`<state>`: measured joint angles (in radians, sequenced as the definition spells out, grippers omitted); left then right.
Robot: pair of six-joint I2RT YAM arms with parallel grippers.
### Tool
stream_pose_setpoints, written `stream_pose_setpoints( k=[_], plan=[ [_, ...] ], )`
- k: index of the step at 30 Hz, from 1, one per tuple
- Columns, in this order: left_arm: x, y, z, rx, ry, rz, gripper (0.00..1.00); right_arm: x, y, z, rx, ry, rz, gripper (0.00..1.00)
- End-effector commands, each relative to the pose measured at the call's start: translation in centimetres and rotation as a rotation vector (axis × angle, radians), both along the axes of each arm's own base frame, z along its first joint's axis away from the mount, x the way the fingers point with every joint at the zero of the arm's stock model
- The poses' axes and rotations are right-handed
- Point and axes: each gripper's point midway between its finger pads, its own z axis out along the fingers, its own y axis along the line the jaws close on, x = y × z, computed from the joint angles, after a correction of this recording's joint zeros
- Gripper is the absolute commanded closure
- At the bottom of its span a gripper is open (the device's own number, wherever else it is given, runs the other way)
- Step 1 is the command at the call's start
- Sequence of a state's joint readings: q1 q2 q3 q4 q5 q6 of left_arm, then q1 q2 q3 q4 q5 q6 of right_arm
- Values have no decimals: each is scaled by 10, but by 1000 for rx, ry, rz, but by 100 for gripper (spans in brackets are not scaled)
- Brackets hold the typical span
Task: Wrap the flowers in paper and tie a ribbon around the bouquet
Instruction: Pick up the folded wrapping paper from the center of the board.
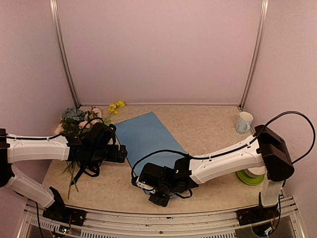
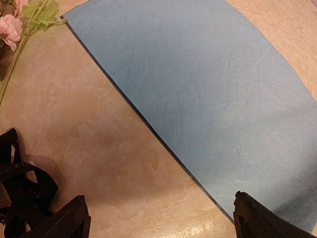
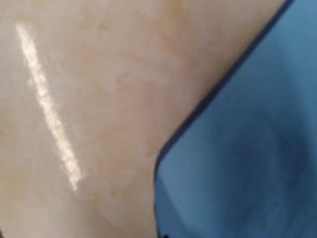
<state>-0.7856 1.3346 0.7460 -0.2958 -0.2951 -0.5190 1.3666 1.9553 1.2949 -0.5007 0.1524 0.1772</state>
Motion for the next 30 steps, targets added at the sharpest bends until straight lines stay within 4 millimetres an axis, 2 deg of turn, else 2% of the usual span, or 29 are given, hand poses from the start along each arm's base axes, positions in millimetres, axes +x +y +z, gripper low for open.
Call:
stream_pose_setpoints(
  k=[1,4,7,10,12,15,18,23,26,30],
  plan=[
    [8,-5,20,-17,-61,-2,1,27,6,50,141,-10,-60,100],
    [11,-3,29,-25,-91,12,2,56,9,100,300,-6,-113,100],
    [16,-2,44,-35,-127,34,3,84,5,159,496,26,-152,100],
    [21,-5,69,-75,-176,41,6,113,-4,213,661,38,-178,100],
    [24,-10,89,-104,-212,26,10,128,-10,242,749,60,-198,100],
    [23,-26,116,-139,-255,-64,16,144,-17,278,849,64,-217,100],
    [17,-44,140,-184,-284,-152,19,149,-14,311,939,48,-215,100],
    [-5,-83,186,-203,-397,-372,3,154,2,362,1070,41,-173,100],
    [-8,-90,219,-233,-477,-428,1,171,8,396,1124,-56,-181,100],
    [-1,-86,258,-200,-584,-431,1,204,6,449,1207,-174,-166,100]
  ],
)
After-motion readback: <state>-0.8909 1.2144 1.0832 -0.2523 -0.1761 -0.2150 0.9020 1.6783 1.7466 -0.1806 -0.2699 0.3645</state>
